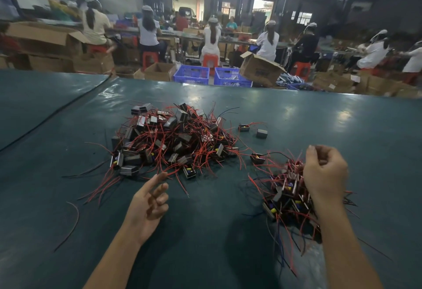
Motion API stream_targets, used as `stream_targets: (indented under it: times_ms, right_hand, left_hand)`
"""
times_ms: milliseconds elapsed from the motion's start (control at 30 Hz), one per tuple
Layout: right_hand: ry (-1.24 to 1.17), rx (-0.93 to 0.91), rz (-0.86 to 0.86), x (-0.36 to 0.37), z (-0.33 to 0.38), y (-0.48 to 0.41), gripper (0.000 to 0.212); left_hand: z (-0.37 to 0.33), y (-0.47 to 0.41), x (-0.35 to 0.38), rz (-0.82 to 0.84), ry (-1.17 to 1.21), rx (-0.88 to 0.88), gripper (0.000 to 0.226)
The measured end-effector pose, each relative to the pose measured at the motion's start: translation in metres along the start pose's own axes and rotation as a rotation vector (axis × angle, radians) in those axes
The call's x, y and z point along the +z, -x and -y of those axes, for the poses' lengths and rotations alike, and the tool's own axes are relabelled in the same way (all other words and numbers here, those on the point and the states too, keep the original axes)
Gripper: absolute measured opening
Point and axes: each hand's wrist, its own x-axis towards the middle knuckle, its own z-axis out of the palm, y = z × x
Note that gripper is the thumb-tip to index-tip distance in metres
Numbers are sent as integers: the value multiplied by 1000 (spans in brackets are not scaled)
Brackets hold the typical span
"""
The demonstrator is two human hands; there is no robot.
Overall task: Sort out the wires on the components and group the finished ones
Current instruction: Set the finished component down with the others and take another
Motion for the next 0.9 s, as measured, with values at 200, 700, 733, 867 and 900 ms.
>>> stream_targets:
  times_ms: [200, 700, 733, 867, 900]
  right_hand:
    - [36, 17, 21, 10, -2, 15, 3]
    - [88, -374, 128, 47, 42, 56, 12]
    - [97, -421, 168, 56, 46, 62, 12]
    - [197, -488, 523, 101, 46, 91, 14]
    - [251, -495, 625, 114, 44, 98, 20]
  left_hand:
    - [0, 0, 0, 0, 3, 10, 24]
    - [-1, -1, 0, -82, -105, 239, 20]
    - [-1, -2, -1, -98, -160, 303, 20]
    - [2, -7, -4, -202, -471, 515, 17]
    - [4, -9, -5, -221, -521, 536, 16]
